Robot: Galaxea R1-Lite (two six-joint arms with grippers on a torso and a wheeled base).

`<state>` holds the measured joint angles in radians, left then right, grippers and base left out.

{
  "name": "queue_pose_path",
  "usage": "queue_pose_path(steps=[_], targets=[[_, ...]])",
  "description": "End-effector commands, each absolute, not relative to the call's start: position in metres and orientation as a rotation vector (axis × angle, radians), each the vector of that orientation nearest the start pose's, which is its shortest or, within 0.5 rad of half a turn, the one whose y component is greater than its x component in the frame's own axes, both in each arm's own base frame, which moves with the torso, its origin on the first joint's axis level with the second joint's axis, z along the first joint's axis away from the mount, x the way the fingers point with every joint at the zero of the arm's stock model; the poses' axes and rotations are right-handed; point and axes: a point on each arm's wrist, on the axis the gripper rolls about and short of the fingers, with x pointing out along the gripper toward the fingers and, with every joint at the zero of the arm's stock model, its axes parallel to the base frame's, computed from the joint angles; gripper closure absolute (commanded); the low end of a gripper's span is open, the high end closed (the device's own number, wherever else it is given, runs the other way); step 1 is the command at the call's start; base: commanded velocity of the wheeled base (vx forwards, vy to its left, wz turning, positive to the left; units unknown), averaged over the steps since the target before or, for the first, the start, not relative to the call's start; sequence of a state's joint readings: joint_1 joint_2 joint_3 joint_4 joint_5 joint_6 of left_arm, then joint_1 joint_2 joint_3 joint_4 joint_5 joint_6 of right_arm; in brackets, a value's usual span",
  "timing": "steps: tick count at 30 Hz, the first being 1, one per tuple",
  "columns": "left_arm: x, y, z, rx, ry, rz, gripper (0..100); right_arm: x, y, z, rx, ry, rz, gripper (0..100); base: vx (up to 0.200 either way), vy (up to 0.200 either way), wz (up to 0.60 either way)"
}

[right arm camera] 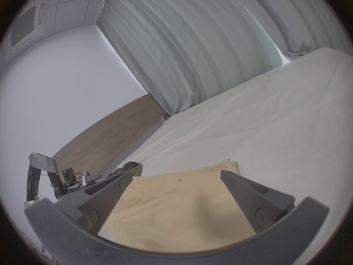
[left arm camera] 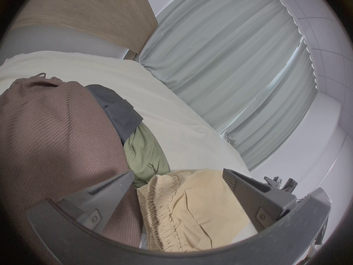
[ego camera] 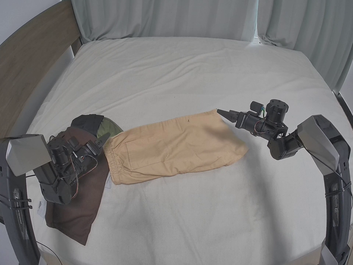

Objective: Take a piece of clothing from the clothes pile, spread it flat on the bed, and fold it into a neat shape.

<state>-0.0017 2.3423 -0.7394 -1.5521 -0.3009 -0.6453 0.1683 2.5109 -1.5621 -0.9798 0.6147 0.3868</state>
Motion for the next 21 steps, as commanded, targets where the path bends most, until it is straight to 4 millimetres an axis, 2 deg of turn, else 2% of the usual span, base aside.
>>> queue_pose_path(steps=[1, 6, 12, 21], targets=[[0.375, -0.008, 0.045, -0.642, 0.127, -0.287, 0, 0.479, 0.098, 0.093, 0.348, 0.103, 0.764, 0, 0.000, 0.000, 0.00], [0.367, -0.010, 0.055, -0.640, 0.121, -0.300, 0, 0.465, 0.096, 0.089, 0.350, 0.106, 0.755, 0, 0.000, 0.000, 0.00], [0.356, -0.015, 0.067, -0.601, 0.109, -0.322, 0, 0.442, 0.089, 0.066, 0.382, 0.123, 0.665, 0, 0.000, 0.000, 0.00], [0.345, -0.016, 0.065, -0.463, 0.125, -0.358, 0, 0.414, 0.081, 0.047, 0.486, 0.157, 0.635, 0, 0.000, 0.000, 0.00]])
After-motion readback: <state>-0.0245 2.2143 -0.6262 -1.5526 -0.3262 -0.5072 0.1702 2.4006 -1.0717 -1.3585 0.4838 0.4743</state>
